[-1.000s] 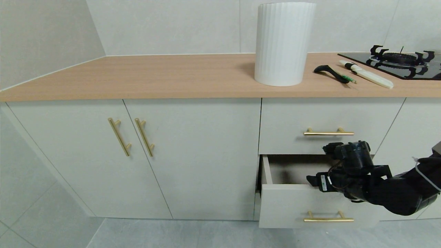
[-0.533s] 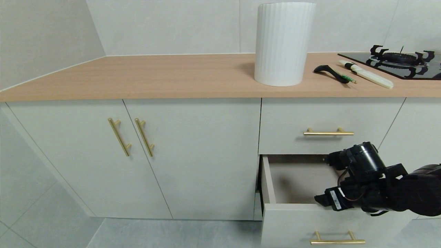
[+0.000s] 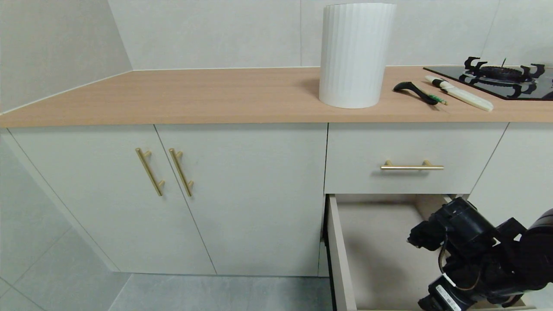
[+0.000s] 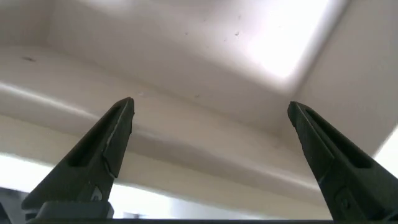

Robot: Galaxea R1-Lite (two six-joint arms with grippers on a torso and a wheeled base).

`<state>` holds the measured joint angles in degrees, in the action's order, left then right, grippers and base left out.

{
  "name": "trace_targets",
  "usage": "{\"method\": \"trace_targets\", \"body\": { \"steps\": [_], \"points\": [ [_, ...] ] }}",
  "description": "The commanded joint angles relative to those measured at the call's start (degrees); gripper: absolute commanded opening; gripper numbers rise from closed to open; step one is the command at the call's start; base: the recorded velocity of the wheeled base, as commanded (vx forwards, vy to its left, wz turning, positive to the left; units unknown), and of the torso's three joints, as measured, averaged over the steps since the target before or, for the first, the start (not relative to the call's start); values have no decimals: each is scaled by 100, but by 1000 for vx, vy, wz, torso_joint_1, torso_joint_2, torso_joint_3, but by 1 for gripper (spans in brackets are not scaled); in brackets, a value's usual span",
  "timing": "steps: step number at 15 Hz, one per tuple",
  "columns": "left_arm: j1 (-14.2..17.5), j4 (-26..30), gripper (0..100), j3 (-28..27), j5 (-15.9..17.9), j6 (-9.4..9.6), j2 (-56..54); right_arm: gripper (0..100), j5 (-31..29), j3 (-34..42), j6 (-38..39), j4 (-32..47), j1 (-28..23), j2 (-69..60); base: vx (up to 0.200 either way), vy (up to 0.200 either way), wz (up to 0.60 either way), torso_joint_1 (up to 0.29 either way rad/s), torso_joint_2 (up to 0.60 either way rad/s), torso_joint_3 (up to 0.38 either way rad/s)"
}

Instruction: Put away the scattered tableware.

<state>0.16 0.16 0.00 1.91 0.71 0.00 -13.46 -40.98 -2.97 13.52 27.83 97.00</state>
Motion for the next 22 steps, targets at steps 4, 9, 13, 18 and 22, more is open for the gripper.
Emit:
{"method": "trace_targets", "body": {
  "steps": [4,9,13,18,22],
  "points": [
    [2,-7,100,0,2,0,9,100,-16,-32,-107,371,144,-181,0,0,0,0,0,0],
    [2,2,100,0,2,0,9,100,-25,-6,-274,977,293,-252,0,0,0,0,0,0],
    [2,2,100,0,2,0,9,100,-16,-296,-37,863,240,-243,0,0,0,0,0,0],
    [2,-7,100,0,2,0,9,100,19,-990,1212,371,12,-375,0,0,0,0,0,0],
    [2,2,100,0,2,0,9,100,-43,-920,1282,-535,-208,-621,0,0,0,0,0,0]
  ]
}}
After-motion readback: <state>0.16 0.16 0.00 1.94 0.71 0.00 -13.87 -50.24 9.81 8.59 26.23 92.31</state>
